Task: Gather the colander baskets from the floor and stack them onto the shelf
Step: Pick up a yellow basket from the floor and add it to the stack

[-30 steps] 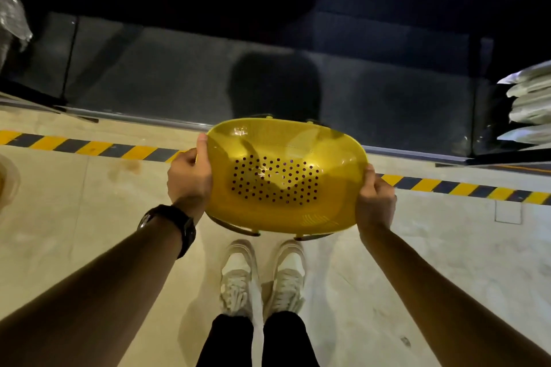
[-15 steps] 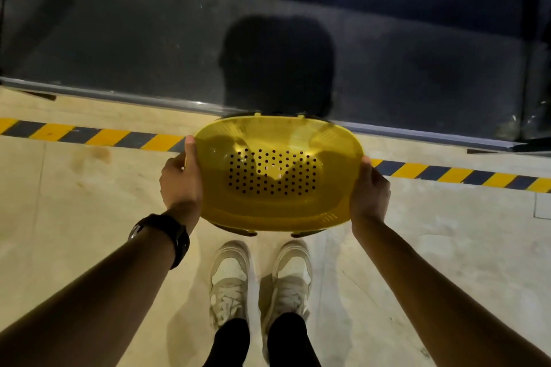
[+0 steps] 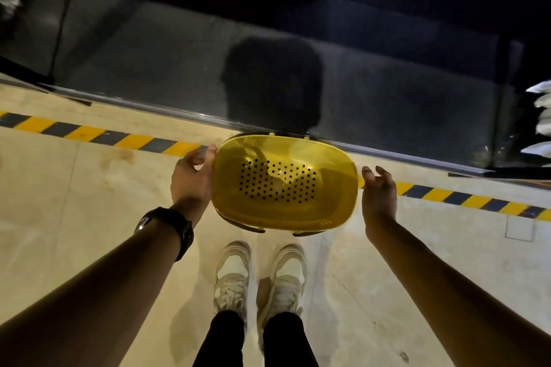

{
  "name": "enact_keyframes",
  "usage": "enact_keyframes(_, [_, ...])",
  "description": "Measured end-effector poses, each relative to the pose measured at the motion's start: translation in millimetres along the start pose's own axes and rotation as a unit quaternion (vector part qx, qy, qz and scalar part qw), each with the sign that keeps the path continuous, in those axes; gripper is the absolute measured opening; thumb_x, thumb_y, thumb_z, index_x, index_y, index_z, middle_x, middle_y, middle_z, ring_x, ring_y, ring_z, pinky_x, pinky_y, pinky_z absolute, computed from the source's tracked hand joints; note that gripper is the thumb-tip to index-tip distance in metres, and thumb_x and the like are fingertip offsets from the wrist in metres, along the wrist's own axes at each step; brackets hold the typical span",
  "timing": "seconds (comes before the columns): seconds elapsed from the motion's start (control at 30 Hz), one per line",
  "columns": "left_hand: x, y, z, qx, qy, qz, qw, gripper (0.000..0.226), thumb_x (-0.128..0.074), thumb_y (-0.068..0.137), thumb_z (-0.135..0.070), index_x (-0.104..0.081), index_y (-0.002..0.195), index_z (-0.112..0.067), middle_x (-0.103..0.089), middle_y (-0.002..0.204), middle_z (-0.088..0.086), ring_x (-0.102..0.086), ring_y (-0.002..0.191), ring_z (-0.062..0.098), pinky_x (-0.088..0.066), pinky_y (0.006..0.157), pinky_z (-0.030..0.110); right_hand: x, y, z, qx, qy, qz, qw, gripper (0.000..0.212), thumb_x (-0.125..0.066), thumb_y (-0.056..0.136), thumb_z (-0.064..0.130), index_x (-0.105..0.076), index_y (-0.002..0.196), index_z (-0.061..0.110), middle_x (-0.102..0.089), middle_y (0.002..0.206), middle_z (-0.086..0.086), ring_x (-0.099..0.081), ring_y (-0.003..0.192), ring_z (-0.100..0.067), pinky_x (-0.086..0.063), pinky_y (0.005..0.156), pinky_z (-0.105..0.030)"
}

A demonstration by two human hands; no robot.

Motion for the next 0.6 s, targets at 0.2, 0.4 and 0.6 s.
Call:
enact_keyframes(0.2, [100.3,-6.1,-84.0,-0.094,0.043,0.0,0.995,0.073,-0.054,0.089,-0.068,-0.05,0.143,-0.02,-0.058,0.135,0.003,-0.058,0.119,0.027,-0.049,0.1,0.044,43.6,-46.4,135.9,0.18,-0.163,0.016,0.97,0.067,-0.06,0.093,0.04,-0.035,0.15,0.017,-0.038,0.147,-0.015,-0.038,0.134,-0.037,-0.038,0.108,-0.05])
enact_keyframes(0.4, [228.5,-49.8,-139.7,-0.25,0.456,-0.044,0.853,0.076,-0.048,0.085,-0.073,-0.041,0.147,-0.03,-0.05,0.135,0.001,-0.05,0.121,0.026,-0.049,0.092,0.044,42.3,-164.3,275.4,0.467,-0.476,0.059,0.743,0.092,-0.061,0.086,0.056,-0.013,0.158,0.024,-0.012,0.164,-0.011,-0.018,0.148,-0.029,-0.025,0.118,-0.049])
enact_keyframes(0.6, [371.0,-130.7,-158.9,-0.193,0.469,-0.09,0.857,0.076,-0.048,0.086,-0.071,-0.035,0.149,-0.03,-0.046,0.142,0.001,-0.044,0.128,0.028,-0.041,0.097,0.045,38.8,-301.3,348.1,0.577,-0.499,0.082,0.641,0.097,-0.06,0.087,0.057,-0.001,0.158,0.026,-0.004,0.167,-0.01,-0.01,0.152,-0.029,-0.019,0.121,-0.049])
Point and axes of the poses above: each hand's wrist, its own y-axis towards the middle knuckle, its own x-axis out of the back of the hand, z = x × y, the point moved 3 cm from there along y, towards the middle knuckle
